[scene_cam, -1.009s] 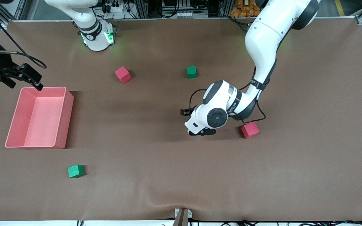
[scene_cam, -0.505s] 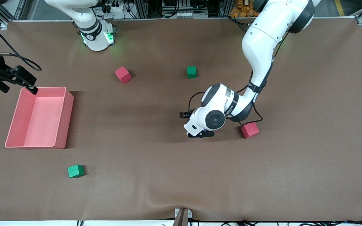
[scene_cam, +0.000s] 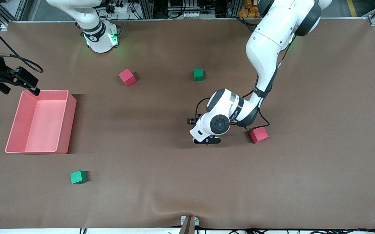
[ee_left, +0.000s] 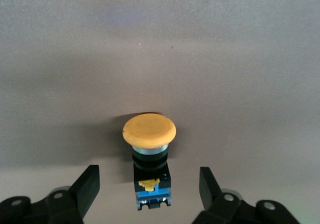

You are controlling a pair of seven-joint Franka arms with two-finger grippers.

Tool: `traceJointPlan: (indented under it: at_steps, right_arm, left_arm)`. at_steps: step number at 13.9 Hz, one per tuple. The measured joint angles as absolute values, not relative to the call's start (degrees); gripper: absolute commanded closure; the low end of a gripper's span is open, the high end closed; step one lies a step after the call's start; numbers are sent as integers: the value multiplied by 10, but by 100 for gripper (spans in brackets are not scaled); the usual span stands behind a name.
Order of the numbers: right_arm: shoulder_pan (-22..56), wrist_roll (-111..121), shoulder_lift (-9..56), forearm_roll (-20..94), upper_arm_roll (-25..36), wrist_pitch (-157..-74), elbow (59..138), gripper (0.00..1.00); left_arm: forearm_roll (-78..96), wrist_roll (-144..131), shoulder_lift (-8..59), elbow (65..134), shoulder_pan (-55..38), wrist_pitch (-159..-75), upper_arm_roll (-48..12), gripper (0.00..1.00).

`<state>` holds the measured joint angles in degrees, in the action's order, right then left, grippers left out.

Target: Place and upright button with both arms

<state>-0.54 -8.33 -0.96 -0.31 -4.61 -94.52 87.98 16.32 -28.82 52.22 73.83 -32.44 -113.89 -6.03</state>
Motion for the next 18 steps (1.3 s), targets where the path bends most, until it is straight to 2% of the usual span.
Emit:
traceJointPlan:
  at_steps: [4, 12, 18]
  right_arm:
    - [-6, -56, -10, -9, -45, -931, 879, 0]
    - [-7, -51, -10, -9, -44, -929, 879, 0]
    - [-7, -50, -10, -10, -44, -918, 877, 0]
  left_arm:
    - [163, -288, 525, 738, -327, -1135, -60, 29]
    - [163, -288, 525, 738, -329, -1125, -59, 44]
    - [163, -288, 525, 738, -329, -1124, -59, 73]
